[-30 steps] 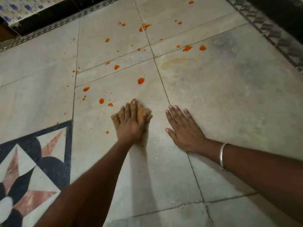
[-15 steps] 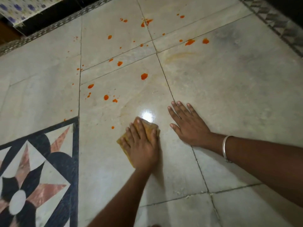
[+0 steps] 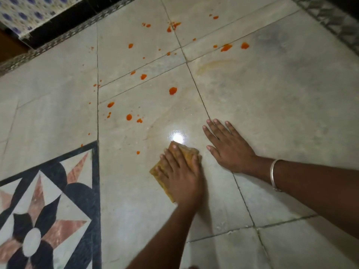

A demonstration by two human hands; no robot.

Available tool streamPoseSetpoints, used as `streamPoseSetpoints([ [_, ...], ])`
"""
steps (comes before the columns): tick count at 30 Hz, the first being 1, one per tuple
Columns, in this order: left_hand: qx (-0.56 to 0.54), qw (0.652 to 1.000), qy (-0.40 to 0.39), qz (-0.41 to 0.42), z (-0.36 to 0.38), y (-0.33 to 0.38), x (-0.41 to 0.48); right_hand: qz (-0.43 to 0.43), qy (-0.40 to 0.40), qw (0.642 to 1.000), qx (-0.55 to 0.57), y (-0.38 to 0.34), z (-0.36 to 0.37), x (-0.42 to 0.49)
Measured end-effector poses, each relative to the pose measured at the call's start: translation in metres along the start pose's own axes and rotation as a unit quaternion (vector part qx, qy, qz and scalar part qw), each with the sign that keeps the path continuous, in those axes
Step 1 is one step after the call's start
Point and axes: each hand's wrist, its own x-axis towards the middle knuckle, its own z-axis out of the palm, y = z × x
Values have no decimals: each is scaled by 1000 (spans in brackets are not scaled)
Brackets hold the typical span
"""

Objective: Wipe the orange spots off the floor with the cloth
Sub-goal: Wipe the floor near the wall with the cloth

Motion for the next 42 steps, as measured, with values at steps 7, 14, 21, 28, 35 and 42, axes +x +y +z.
streamPoseSetpoints([
  [7,36,993,-19,114,-4,3,78,-6,-10,1000,0,0,-3,1],
  [14,-29,997,13,-74,-1,11,19,-1,-21,1000,4,0,-3,-1],
  [21,0,997,-32,63,-13,-2,103,-14,-51,999,10,2,-9,2],
  [28,-32,998,-16,-60,-6,-5,42,-4,-72,997,21,-2,-11,9],
  [35,35,987,-53,149,-28,-15,124,-103,-57,993,-25,-4,-35,89],
  [42,49,964,-191,180,-51,-39,176,-43,-107,993,-5,-23,-57,137],
])
